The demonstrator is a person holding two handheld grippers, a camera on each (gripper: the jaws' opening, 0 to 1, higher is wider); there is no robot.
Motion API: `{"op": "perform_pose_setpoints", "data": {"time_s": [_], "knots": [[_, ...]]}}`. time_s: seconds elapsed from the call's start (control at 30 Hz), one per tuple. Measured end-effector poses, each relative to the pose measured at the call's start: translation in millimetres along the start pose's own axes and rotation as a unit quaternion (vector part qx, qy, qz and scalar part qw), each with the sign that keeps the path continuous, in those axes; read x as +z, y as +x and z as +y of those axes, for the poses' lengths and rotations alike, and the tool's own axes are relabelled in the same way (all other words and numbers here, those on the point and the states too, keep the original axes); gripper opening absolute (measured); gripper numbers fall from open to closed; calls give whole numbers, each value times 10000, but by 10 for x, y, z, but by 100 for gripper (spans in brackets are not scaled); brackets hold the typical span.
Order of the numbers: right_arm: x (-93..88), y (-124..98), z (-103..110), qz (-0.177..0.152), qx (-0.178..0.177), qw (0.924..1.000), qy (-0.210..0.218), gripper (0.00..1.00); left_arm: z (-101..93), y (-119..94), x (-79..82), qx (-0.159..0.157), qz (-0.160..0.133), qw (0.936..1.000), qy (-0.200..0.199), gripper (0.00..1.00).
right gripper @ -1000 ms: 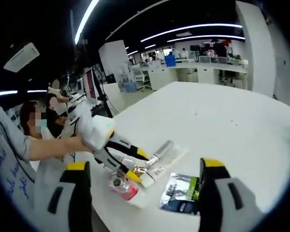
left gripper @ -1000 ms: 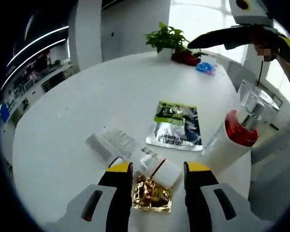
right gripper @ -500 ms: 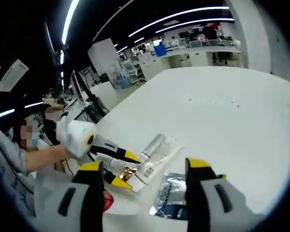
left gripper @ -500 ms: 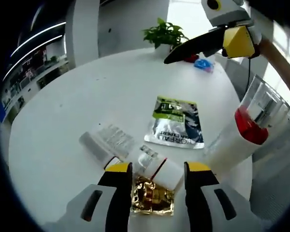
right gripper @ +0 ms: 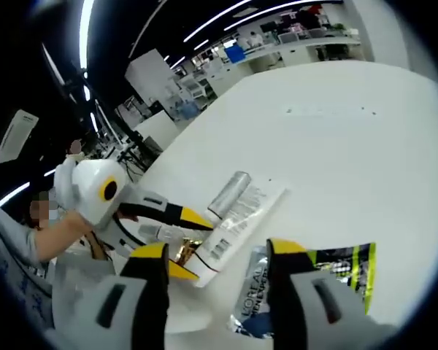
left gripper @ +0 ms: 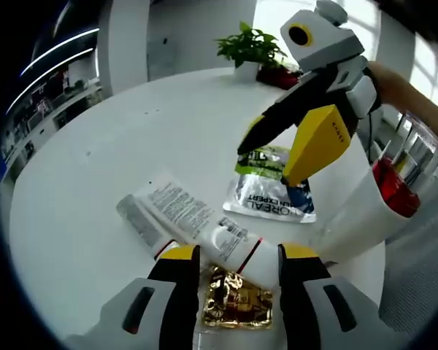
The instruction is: Arrange the skincare products in the storage area until every visible bottle or jar stands upright without overlapping.
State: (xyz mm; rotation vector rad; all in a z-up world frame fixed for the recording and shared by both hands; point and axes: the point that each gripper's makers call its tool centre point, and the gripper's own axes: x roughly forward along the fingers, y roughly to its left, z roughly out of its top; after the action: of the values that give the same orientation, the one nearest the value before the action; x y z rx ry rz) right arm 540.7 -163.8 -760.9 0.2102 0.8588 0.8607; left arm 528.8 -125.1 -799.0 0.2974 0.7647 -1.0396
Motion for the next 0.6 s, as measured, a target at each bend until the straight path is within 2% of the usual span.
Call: {"op": "perform_pose_setpoints", "data": {"time_s": [0.27, 0.6], "knots": [[-80, 176, 3, -16, 192, 9988, 451, 49, 44, 35, 15, 13, 1, 10000, -95, 40], [-168, 328, -33, 87, 258, 9971, 707, 44, 41, 91, 21, -75, 28, 9998, -199, 40]]}}
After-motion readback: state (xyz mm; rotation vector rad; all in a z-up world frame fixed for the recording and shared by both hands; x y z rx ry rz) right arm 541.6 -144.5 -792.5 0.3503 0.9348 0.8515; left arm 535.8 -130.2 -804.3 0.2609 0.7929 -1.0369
